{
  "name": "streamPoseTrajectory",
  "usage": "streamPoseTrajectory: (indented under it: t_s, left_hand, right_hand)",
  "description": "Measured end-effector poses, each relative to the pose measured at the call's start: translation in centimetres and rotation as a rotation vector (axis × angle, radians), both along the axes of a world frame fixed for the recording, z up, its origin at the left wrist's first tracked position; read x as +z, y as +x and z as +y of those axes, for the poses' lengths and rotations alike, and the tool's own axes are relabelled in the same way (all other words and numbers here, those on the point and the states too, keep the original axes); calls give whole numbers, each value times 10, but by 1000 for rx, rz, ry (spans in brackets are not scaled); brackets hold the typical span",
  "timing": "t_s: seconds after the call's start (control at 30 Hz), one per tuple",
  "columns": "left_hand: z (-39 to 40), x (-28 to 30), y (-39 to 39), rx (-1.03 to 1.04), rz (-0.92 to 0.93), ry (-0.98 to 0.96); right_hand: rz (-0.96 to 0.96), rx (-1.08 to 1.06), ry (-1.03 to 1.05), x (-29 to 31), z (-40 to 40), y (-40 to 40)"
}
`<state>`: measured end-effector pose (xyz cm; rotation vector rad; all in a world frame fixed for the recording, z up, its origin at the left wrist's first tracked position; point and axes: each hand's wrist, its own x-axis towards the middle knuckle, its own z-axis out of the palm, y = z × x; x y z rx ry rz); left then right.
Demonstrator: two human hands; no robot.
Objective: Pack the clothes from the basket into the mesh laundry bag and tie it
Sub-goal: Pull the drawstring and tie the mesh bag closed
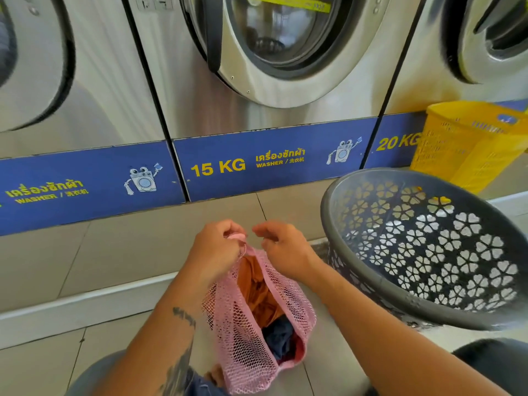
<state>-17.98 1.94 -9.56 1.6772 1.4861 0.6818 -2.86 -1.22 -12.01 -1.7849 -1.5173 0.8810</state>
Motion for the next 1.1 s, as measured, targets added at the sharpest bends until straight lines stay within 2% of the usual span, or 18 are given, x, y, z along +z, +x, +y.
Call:
streamPoseTrajectory:
  t_s: [0.07,0.2,0.63,0.97,1.03,1.1]
  left_hand:
    - [-7,0,-9,-33,36,-8]
    - [-12,-3,-23,-97,98,-39]
    - [-9,-1,-16,-27,-64,-57]
    - [-5,-4,-13,-54,-147,-178]
    - [-5,-1,-12,-124,-146,-245]
    - [-6,5,-12,-173,-222,-391]
  right_hand:
    - [37,71,-61,-5,0,-8]
    - [168,51,-133,-10,-3,-18]
    - [278,-157,-39,-18,-12,-22]
    - [112,-204,75,-14,-13,-12]
    - [89,-178,100,-12,-14,-6]
    - [75,-154,124,-9,-14,2]
